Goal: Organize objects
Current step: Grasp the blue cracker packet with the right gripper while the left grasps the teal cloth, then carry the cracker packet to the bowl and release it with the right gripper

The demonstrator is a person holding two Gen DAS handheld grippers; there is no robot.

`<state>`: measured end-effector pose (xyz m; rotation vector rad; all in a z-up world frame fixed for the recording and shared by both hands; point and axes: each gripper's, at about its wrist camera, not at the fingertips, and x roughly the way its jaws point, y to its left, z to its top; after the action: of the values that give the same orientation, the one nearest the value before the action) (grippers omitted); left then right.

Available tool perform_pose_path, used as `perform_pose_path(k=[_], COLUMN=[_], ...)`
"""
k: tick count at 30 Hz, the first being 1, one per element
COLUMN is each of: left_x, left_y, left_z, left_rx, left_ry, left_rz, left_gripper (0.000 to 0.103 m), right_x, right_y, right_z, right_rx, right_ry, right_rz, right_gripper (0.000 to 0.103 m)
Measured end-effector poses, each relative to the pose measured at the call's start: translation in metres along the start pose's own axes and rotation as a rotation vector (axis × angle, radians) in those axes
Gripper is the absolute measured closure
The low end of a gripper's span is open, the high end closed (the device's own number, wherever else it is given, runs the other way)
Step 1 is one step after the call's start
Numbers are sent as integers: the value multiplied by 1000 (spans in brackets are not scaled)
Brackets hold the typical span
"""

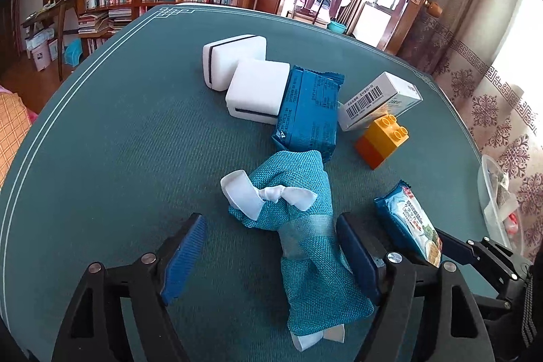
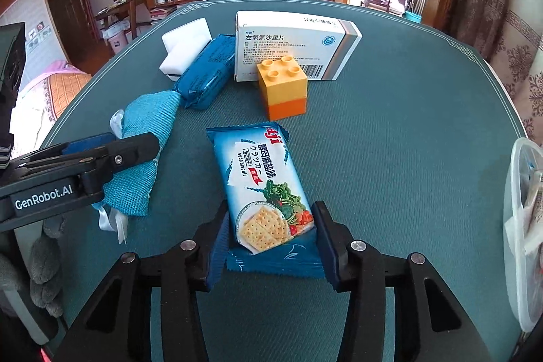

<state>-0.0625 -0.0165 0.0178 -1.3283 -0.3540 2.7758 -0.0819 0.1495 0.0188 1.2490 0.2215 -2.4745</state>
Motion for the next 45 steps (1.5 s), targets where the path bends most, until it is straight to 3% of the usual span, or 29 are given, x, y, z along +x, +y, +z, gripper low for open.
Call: perform_pose_path(k=[4,8,14,27,31,45], left_x=[2,1,-2,-20,-25,-38], left_y=[-3,-7,-14,-21,-23,-57], left_z=[1,0,-1,-7,-7,-7], left_rx=[14,41,69,100,104,161], left_ry=[-1,1,-3,-33,-41,-65], left_rz=[-5,-29,-89,-92,-90,-129], left_gripper=[22,43,64,65,65,65], right_x=[-6,-7,-4,0,-2,-55], right_y=[0,-1,-2,-5,-6,-46], right_z=[-10,-12,-6,-1,-2,-10], right_rx=[19,33,32,50,63,218], right_ry=[-11,-14,-17,-34,-33,-90], right_rz=[-3,4,10,41,56,56], right_gripper=[55,54,53,53,59,60])
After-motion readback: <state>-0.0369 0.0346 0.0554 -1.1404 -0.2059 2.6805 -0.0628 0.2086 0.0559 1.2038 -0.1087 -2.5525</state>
